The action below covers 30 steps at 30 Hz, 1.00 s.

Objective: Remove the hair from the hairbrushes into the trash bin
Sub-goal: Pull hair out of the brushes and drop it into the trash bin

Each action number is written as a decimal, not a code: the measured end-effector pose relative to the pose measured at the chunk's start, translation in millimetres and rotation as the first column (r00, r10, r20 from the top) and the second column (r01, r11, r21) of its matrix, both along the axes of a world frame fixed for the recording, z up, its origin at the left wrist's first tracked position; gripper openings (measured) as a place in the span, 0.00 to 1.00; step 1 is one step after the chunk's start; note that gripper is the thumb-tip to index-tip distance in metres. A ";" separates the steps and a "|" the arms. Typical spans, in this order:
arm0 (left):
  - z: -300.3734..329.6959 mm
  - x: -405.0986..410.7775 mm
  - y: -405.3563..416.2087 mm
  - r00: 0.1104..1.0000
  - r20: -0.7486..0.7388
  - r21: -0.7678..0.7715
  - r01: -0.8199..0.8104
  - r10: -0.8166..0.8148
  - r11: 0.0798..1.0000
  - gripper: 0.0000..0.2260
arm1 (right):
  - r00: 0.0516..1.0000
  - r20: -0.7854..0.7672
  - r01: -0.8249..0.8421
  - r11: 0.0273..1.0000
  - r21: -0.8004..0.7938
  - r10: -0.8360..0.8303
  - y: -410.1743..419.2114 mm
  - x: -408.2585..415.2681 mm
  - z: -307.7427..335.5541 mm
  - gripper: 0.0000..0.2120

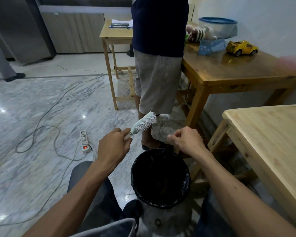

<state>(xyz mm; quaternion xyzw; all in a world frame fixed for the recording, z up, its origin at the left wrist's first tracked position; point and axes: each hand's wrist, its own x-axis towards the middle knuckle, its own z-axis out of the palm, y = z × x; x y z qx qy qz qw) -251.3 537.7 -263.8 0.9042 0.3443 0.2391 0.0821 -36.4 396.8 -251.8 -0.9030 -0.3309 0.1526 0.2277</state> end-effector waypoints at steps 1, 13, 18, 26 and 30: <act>0.9 1.6 -0.6 1.000 0.016 -0.032 0.011 -0.011 0.999 0.13 | 1.000 -0.026 -0.016 1.000 0.013 0.016 0.3 3.2 -1.5 0.07; 15.8 32.3 -32.1 0.986 0.135 -0.335 0.140 -0.100 0.932 0.10 | 0.714 -0.695 0.253 0.893 0.373 0.088 -1.2 -2.5 25.1 0.20; 30.9 50.0 -49.3 0.957 0.238 -0.362 0.249 -0.169 0.899 0.12 | 0.653 -0.748 0.429 0.757 0.494 0.119 -3.5 0.1 50.1 0.10; 77.4 94.8 -87.4 0.900 0.283 -0.324 0.416 -0.332 0.850 0.15 | 0.686 -0.728 0.612 0.535 0.583 0.009 -49.3 28.5 102.2 0.04; 104.1 128.1 -114.0 0.849 0.337 -0.291 0.505 -0.407 0.813 0.15 | 0.666 -0.739 0.714 0.375 0.591 -0.103 -95.9 58.3 134.9 0.04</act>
